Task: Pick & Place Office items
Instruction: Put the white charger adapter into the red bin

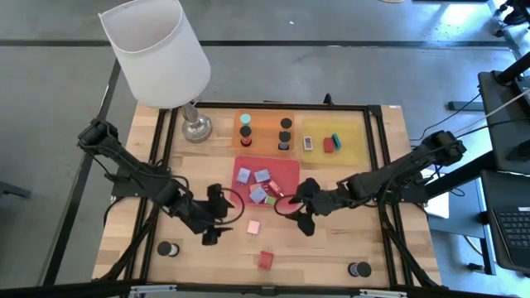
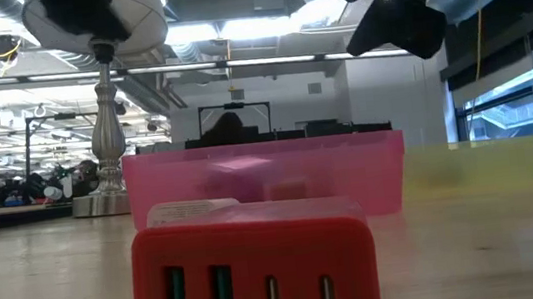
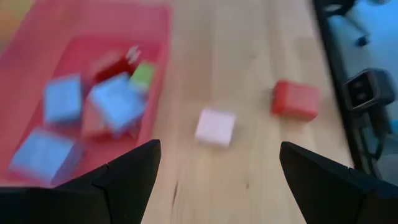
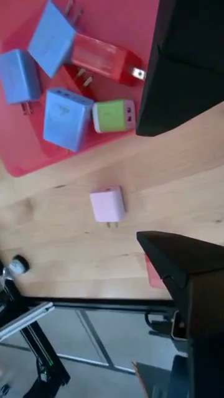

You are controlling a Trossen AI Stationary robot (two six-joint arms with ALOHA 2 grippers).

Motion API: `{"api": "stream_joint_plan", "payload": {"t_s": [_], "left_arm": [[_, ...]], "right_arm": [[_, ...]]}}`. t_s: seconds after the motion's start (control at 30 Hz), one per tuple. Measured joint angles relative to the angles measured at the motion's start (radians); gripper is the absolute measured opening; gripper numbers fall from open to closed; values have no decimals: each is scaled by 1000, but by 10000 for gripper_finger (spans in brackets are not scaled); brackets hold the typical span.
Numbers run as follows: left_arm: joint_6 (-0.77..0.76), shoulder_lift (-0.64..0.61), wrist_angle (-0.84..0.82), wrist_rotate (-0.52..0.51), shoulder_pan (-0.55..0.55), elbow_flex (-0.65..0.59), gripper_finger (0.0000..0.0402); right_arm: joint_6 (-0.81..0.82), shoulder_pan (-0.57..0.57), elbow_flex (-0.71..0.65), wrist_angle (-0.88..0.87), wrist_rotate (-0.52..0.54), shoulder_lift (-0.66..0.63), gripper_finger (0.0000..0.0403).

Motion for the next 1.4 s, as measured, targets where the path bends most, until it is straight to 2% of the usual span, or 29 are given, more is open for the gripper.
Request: {"api": "stream_joint_plan", "payload": {"t_s": [0.13,0.4,0.57,0.77,1.1,1.4], "left_arm": [[98,53,195,-8,0,-42,326],[-11,251,340,40,9,-44,335],[126,380,429,75,1,-37,343],[181,465,434,-2,4,9,341],[118,477,417,-10,59,17,341],[144,517,414,93,110,22,340]], "right_arm": [[16,2,0,0,-23,6,265],[-10,2,0,-29,-151,5,265],[-14,2,0,-59,-167,5,265],[-15,2,0,-85,-167,5,265],[-19,1,0,-96,-161,5,265],[-14,2,0,-95,-156,4,265]]}}
